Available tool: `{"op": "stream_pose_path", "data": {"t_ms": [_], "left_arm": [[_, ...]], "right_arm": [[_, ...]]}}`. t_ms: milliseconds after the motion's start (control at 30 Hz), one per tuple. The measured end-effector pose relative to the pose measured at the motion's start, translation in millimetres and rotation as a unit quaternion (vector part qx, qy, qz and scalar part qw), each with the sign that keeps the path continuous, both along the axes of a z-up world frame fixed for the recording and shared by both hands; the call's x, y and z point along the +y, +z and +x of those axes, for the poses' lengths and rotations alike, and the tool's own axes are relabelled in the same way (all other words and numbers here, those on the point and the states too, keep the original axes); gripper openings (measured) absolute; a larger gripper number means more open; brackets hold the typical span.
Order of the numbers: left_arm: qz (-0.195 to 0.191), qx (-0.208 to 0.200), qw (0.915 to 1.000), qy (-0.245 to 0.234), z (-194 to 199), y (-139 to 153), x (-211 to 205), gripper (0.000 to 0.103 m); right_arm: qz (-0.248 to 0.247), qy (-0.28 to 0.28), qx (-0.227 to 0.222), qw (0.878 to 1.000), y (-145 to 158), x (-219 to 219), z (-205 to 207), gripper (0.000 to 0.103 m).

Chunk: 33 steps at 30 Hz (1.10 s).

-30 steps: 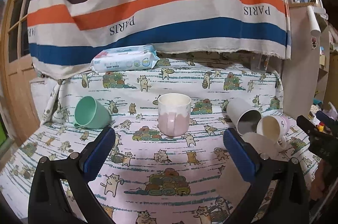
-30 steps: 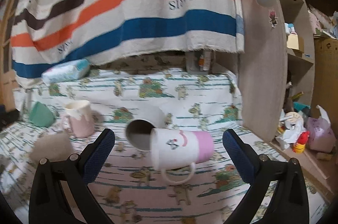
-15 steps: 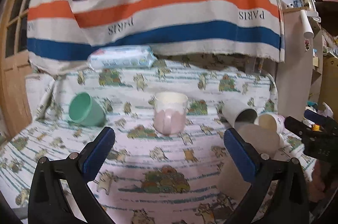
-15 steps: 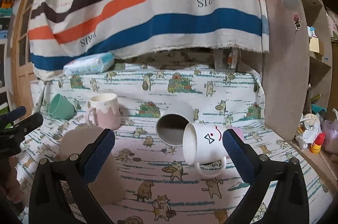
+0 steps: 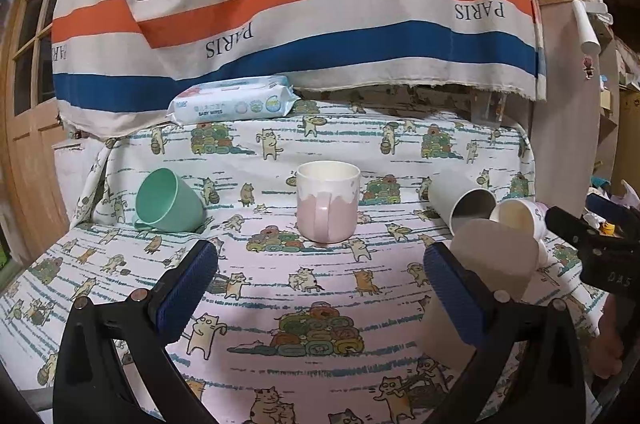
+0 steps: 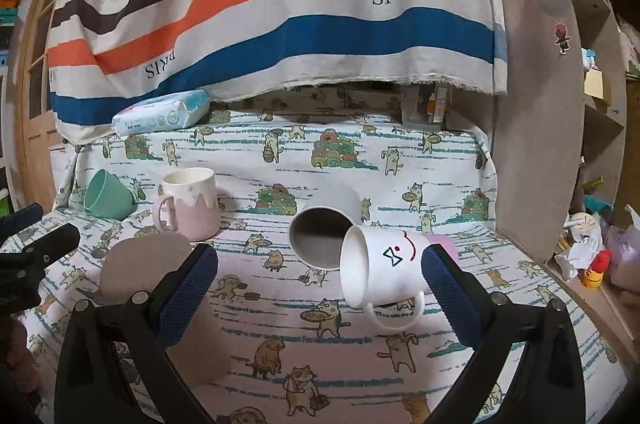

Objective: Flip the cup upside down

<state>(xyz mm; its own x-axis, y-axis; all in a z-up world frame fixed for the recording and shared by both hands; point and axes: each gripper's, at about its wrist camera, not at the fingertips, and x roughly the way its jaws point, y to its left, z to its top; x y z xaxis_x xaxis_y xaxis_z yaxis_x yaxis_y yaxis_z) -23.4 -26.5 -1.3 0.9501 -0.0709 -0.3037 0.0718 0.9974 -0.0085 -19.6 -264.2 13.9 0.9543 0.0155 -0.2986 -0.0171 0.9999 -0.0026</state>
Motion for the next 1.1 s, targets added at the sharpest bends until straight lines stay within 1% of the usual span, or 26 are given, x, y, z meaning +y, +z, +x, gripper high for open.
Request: {"op": "stream_pose_path", "data": {"t_ms": [1100], "left_arm": [[0.001, -0.002, 1.0000, 0.001, -0.9, 0.2, -0.6, 0.102]], "right_arm": [[0.001, 0.007, 0.000, 1.000, -0.1, 0.5, -1.3, 0.103]]}}
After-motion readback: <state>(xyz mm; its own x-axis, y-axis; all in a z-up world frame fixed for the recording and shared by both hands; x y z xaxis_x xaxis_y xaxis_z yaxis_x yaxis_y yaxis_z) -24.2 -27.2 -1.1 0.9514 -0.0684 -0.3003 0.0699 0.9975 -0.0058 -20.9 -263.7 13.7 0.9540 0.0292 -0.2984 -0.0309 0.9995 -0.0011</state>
